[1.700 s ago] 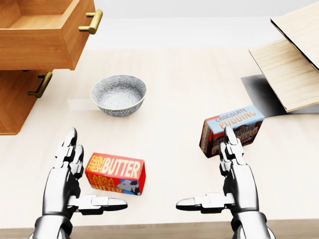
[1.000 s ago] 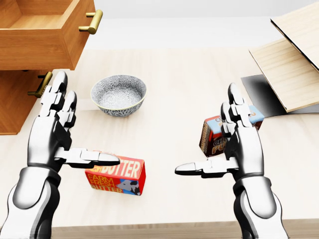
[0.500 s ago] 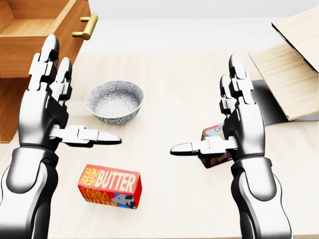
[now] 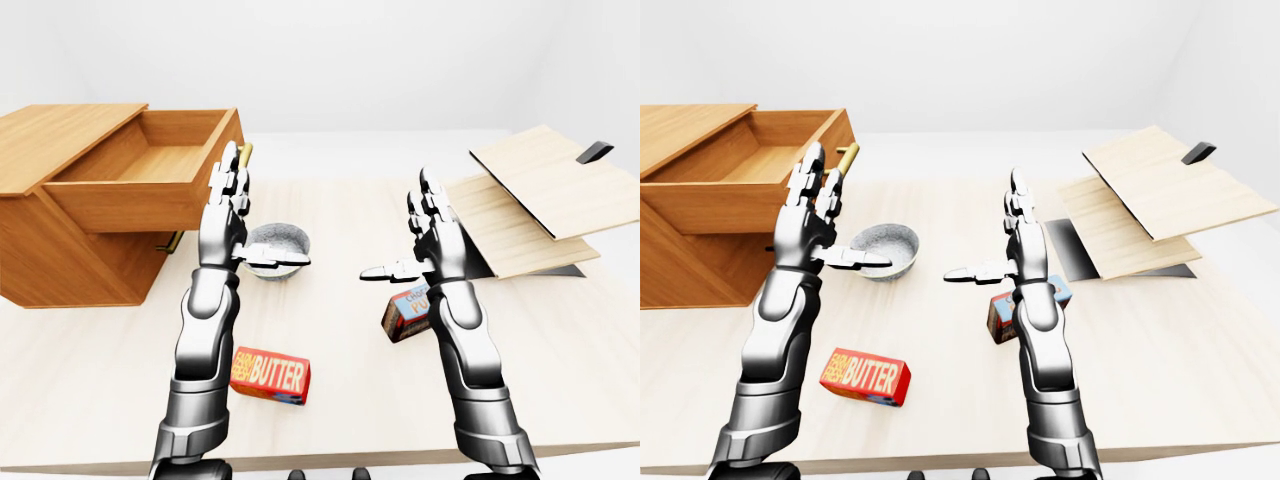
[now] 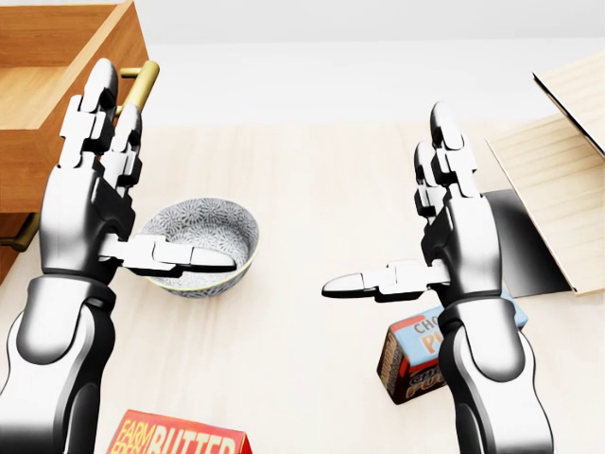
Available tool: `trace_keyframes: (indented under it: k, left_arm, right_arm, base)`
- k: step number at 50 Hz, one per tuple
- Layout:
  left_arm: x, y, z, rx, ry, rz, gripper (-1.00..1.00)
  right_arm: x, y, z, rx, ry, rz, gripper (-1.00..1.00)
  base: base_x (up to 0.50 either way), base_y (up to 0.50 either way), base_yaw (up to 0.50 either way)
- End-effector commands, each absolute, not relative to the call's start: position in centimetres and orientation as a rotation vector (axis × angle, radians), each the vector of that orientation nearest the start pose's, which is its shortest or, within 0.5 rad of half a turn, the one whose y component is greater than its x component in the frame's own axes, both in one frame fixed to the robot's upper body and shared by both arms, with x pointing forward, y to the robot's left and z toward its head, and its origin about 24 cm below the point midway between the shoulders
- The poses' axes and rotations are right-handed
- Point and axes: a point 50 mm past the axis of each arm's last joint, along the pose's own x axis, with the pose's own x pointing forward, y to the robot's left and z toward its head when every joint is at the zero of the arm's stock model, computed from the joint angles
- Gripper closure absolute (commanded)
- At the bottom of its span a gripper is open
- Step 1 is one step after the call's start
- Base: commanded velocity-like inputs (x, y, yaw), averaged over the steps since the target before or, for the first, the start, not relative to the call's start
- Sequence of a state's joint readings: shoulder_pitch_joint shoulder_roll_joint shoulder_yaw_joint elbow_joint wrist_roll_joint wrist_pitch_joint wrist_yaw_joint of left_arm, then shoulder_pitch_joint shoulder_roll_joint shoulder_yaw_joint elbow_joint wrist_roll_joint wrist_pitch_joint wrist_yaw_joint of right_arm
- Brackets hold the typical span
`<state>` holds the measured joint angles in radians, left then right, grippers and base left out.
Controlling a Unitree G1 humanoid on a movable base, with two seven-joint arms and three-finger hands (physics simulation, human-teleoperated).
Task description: Close the top drawer of the cabinet.
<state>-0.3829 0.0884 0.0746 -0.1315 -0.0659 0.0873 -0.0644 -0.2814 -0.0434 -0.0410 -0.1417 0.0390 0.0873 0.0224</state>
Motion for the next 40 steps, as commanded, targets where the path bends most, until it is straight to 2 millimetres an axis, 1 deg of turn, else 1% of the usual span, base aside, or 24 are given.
trace_keyframes:
  k: [1,7,10,12,17,18,20,23,24,25,30,34,40]
  left_arm:
    - [30.4,14.8,16.8,0.025,-0.416,-0.103,-1.00]
    - [30.4,14.8,16.8,0.027,-0.416,-0.101,-1.00]
    - [30.8,14.7,16.5,0.096,-0.397,-0.095,-1.00]
    - [31.3,14.9,16.3,0.167,-0.377,-0.058,-1.00]
    - [32.7,15.5,15.5,0.263,-0.325,0.021,-1.00]
    - [33.1,15.9,15.1,0.353,-0.304,0.072,-1.00]
    - [33.6,16.2,14.7,0.455,-0.283,0.125,-1.00]
    - [34.2,16.9,14.1,0.498,-0.250,0.188,-1.00]
    - [34.2,16.9,14.1,0.499,-0.248,0.189,-1.00]
    - [34.6,17.1,14.0,0.551,-0.239,0.209,-1.00]
    - [35.9,18.1,14.1,0.668,-0.215,0.284,-1.00]
    - [36.9,18.6,14.1,0.814,-0.199,0.333,-1.00]
    - [37.8,19.4,13.9,0.879,-0.162,0.381,-1.00]
  right_arm:
    - [29.3,-14.5,13.9,-0.015,-0.321,0.063,-1.00]
    - [29.8,-14.0,13.9,-0.012,-0.316,0.061,-1.00]
    - [29.9,-13.9,13.9,-0.010,-0.316,0.062,-1.00]
    - [30.0,-13.8,13.9,-0.010,-0.313,0.062,-1.00]
    - [30.0,-13.8,13.9,-0.010,-0.315,0.062,-1.00]
    - [30.0,-13.7,13.9,-0.009,-0.313,0.062,-1.00]
    - [30.0,-13.7,13.9,-0.010,-0.312,0.062,-1.00]
    - [30.1,-13.7,13.9,-0.011,-0.310,0.062,-1.00]
    - [30.1,-13.7,13.9,-0.011,-0.310,0.062,-1.00]
    - [30.1,-13.6,13.9,-0.011,-0.309,0.062,-1.00]
    - [30.1,-13.6,13.8,-0.013,-0.306,0.063,-1.00]
    - [30.1,-13.6,13.7,-0.014,-0.305,0.062,-1.00]
    - [30.2,-13.6,13.8,-0.015,-0.304,0.061,-1.00]
  base:
    - [0.00,0.00,0.00]
    - [0.00,0.00,0.00]
    - [0.00,0.00,0.00]
    - [0.00,0.00,0.00]
    - [0.00,0.00,0.00]
    - [0.00,0.00,0.00]
    - [0.00,0.00,0.00]
    - [0.00,0.00,0.00]
    - [0.00,0.00,0.00]
    - [0.00,0.00,0.00]
    - [0.00,0.00,0.00]
    - [0.00,0.00,0.00]
    - [0.00,0.00,0.00]
